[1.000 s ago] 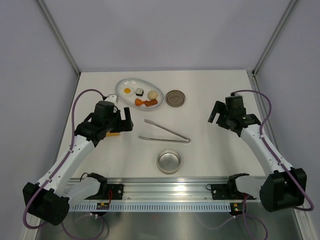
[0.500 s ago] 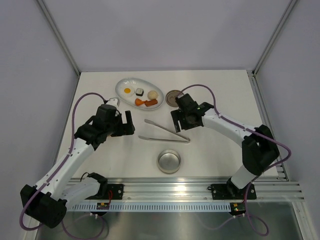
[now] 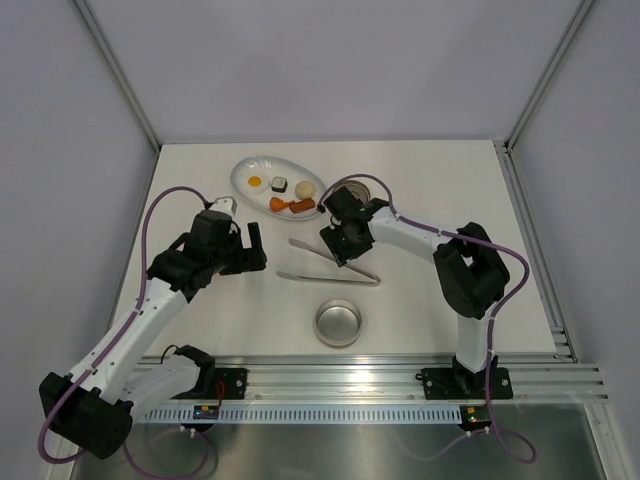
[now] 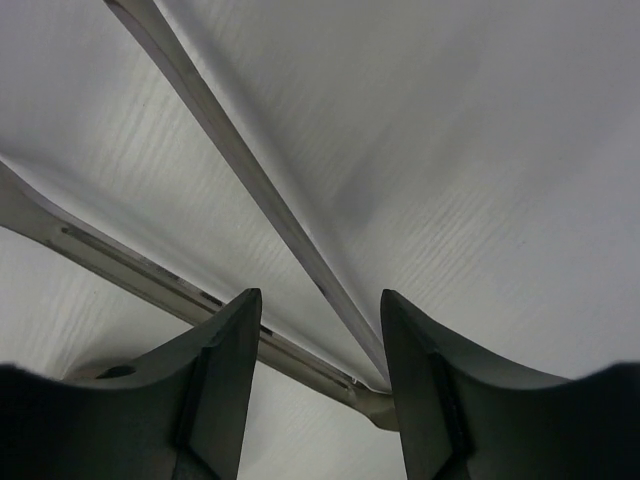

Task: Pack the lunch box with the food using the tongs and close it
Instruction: Pick up the clamp at the center of the board.

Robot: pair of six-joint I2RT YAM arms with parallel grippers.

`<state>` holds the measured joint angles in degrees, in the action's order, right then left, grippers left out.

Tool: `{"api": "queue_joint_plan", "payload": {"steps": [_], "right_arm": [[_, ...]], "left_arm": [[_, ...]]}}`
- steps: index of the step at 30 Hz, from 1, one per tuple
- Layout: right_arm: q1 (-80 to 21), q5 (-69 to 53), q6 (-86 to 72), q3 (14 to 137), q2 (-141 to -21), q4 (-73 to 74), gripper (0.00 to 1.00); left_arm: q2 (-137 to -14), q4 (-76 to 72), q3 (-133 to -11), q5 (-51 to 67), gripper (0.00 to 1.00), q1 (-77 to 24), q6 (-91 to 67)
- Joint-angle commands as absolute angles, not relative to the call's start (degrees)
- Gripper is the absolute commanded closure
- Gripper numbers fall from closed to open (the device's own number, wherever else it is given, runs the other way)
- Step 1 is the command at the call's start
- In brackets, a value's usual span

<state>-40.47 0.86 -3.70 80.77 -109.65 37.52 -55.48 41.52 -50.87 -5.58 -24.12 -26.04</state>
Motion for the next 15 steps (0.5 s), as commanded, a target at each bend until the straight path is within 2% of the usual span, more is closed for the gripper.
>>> {"api": "queue_joint_plan", "payload": {"steps": [1,3,9,13,15], "right_arm": [[-40.61,-1.84,-0.62,83.84,-112.49,36.74,0.42],[-40.69,-1.93,-0.53,84.55,-113.55,36.39,0.44],[-40.61,-1.41,-0.61,84.9,-115.23,35.59,0.64],[-40.69,-0.44,-0.79,83.06,-111.72,34.89,0.96],[-40.69,-0.35,-0.53,82.44,-110.57,34.72,1.0]], "left_arm": [[-54.4,41.22,-52.91,-7.38,0.01,-24.17,-26.19],[-54.49,41.22,-53.0,-7.47,0.01,-24.17,-26.1],[-54.58,41.57,-53.26,-7.73,0.01,-24.17,-25.84],[-54.75,41.31,-53.0,-8.26,0.01,-24.17,-25.66],[-55.02,41.31,-53.09,-8.35,0.01,-24.17,-25.75]]}}
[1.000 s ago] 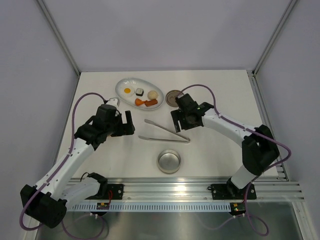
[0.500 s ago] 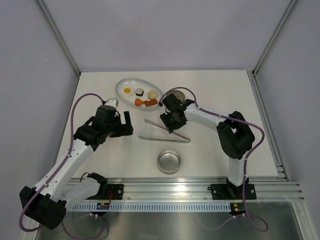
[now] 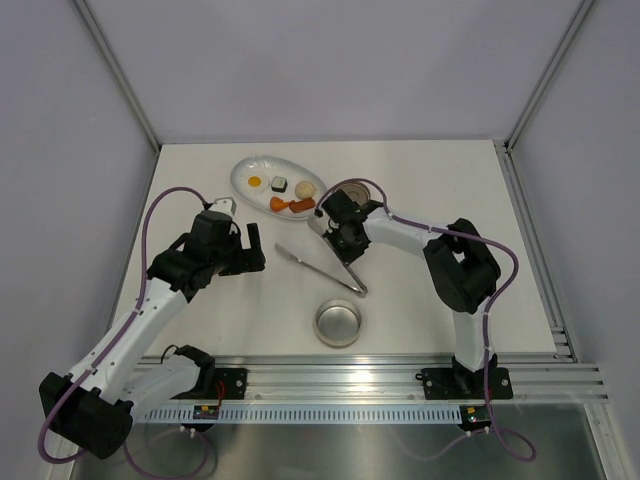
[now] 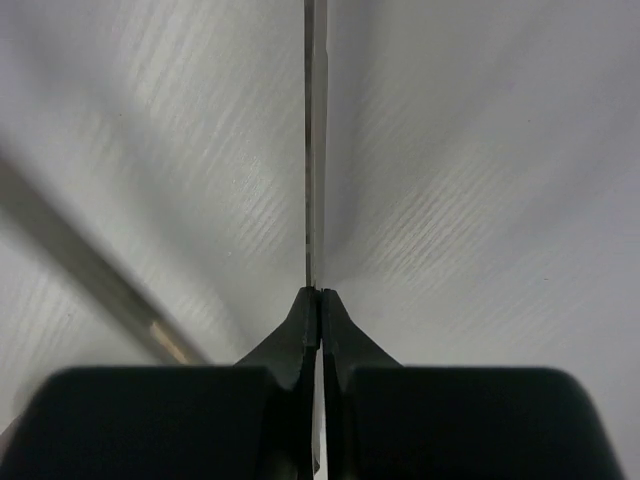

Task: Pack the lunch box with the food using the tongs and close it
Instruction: Pick up the clamp at the center of the board.

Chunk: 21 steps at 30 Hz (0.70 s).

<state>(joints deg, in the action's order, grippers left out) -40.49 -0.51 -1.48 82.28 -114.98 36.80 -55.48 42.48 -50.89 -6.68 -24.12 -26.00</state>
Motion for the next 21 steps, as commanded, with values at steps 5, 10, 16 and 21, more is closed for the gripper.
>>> {"api": "queue_joint_plan", "payload": {"steps": [5,10,16,21], "right_arm": [[-40.69,-0.35,1.75,78.93,-105.65,32.61,1.0],[-40.69,2.37,3.07,76.73,-101.96,31.55,1.0],[-40.52,6.14,3.08,75.85,-98.79,32.96,1.0],[-36.66,9.23,-0.17,72.17,-93.62,33.93,1.0]], "left_arm": [[-55.46,41.13,-53.26,-8.52,0.01,-24.26,-25.75],[-55.72,40.69,-53.26,-8.35,0.01,-24.17,-25.75],[-55.63,41.39,-53.88,-8.26,0.01,-24.17,-24.96],[-56.51,41.83,-53.7,-5.9,0.01,-24.43,-24.0]]}}
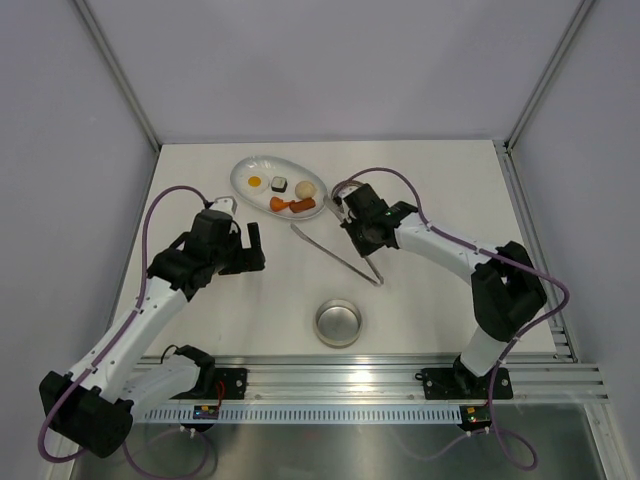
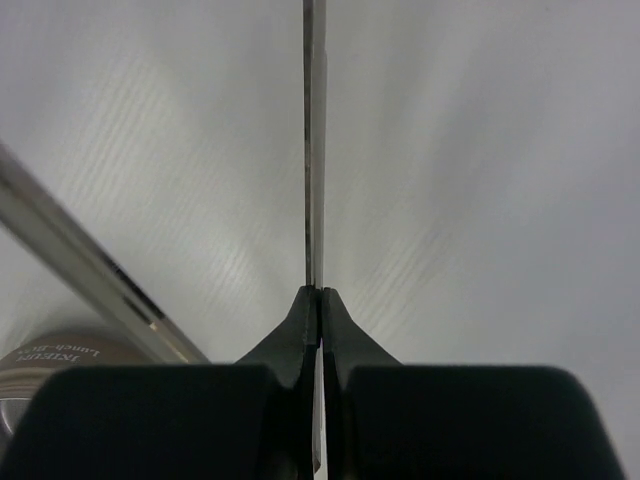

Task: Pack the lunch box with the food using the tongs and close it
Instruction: Place the clamp at the center of the board.

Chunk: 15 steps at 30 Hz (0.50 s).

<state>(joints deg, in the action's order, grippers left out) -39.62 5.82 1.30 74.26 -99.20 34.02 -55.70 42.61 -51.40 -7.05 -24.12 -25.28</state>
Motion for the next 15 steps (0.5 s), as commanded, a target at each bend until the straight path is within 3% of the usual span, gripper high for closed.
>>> {"api": "queue_joint_plan", "payload": {"steps": [1,8,15], "right_arm": [[-35.43,9.32,-3.22,71.38,-92.82,34.01,1.0],[-24.1,12.38,-12.65,66.36,-91.23,37.96,1.0],[-21.53,15.91,-17.4,66.97,-96.84,40.08,1.0]], "left_arm": [[-56.77,41.92,-53.7,-5.71,0.01,-24.69,-23.91],[-58.27,40.78,-52.65,-4.4,0.01,-29.09,-25.13],[-61.52,38.76,-52.03,-2.38,0.01,-35.06,-27.51]]}}
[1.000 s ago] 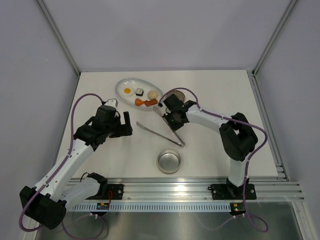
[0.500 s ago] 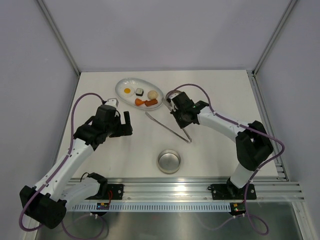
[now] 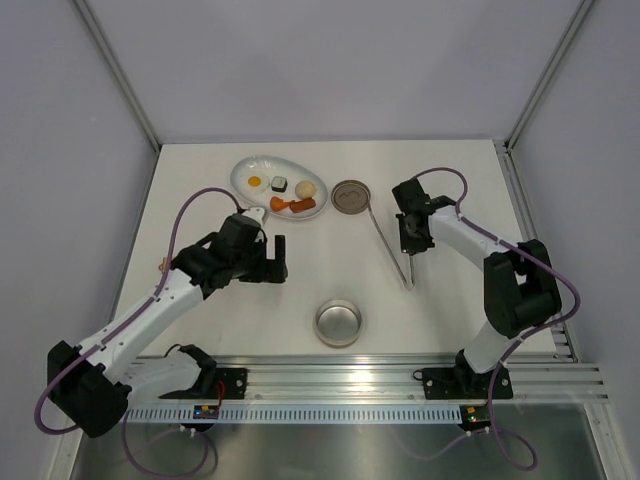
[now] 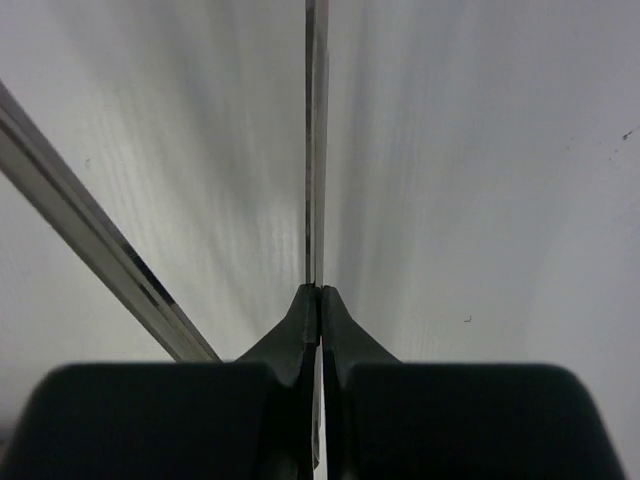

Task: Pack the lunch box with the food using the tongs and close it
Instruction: Place the clamp at the center of the board.

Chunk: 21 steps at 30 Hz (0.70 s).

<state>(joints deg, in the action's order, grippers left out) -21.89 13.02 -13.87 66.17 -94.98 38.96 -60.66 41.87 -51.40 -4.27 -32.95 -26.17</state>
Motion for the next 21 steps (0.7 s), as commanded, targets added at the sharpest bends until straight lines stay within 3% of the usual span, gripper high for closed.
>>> {"api": "queue_joint_plan", "payload": {"steps": [1,7,9,13,14,21], "right_arm": [[-21.53,16.08,-17.49,67.15,-97.38,40.08,1.0],[-20.92,16.7,-18.72,68.73,-102.04,40.96,0.99],[-20.83,16.79,-19.24,68.99,-102.83,41.04,0.94],[-20.83,16.35,-19.77,68.91,-101.96,40.69,0.61],[-20.83,16.35,-19.78,68.91,-101.17,40.61,0.48],[-20.83,15.91,-20.83,69.0,-95.11,40.69,0.26]], "left_arm": [[-61.87,38.67,-52.03,-2.2,0.01,-35.68,-27.6],[-65.56,37.53,-52.03,-0.35,0.02,-41.3,-28.12],[-67.14,36.83,-52.12,1.67,0.02,-43.23,-28.56],[-69.25,35.69,-52.29,2.46,0.02,-45.87,-29.62],[-69.52,35.34,-52.47,2.63,0.02,-46.31,-29.79],[-71.8,33.67,-51.68,3.69,0.06,-51.32,-31.9]]}}
